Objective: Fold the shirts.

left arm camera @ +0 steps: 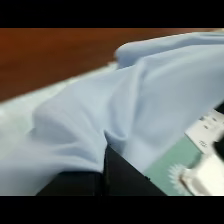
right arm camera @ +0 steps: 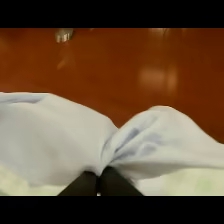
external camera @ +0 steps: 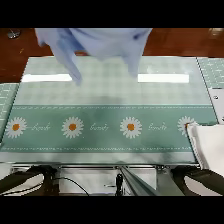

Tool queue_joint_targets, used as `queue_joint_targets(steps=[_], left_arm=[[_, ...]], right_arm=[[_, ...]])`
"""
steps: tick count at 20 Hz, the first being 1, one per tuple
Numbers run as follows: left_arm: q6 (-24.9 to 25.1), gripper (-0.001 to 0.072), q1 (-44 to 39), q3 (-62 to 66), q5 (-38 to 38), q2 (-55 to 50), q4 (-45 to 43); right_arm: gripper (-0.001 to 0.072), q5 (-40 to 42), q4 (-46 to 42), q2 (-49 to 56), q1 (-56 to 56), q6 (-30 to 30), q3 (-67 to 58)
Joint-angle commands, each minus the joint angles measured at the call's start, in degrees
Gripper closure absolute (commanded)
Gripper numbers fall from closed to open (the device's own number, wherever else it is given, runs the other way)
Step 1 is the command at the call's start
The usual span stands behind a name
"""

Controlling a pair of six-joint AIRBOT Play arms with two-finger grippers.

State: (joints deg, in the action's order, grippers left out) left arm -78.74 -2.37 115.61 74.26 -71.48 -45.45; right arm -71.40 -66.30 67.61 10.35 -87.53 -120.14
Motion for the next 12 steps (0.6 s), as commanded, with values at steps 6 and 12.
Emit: queue_joint_targets(steps=[6, 12], left_arm=[[-6.43, 0.0689, -0.02, -5.49, 16.57, 21.62, -11.74], [-9.64, 0.0689, -1.40, -35.56, 21.94, 29.44, -11.54]], right_arm=[[0.0691, -7.13, -5.42, -25.35, 0.00, 2.43, 5.14], [0.0691, -15.34, -4.74, -28.30, 0.00, 0.09, 15.41]])
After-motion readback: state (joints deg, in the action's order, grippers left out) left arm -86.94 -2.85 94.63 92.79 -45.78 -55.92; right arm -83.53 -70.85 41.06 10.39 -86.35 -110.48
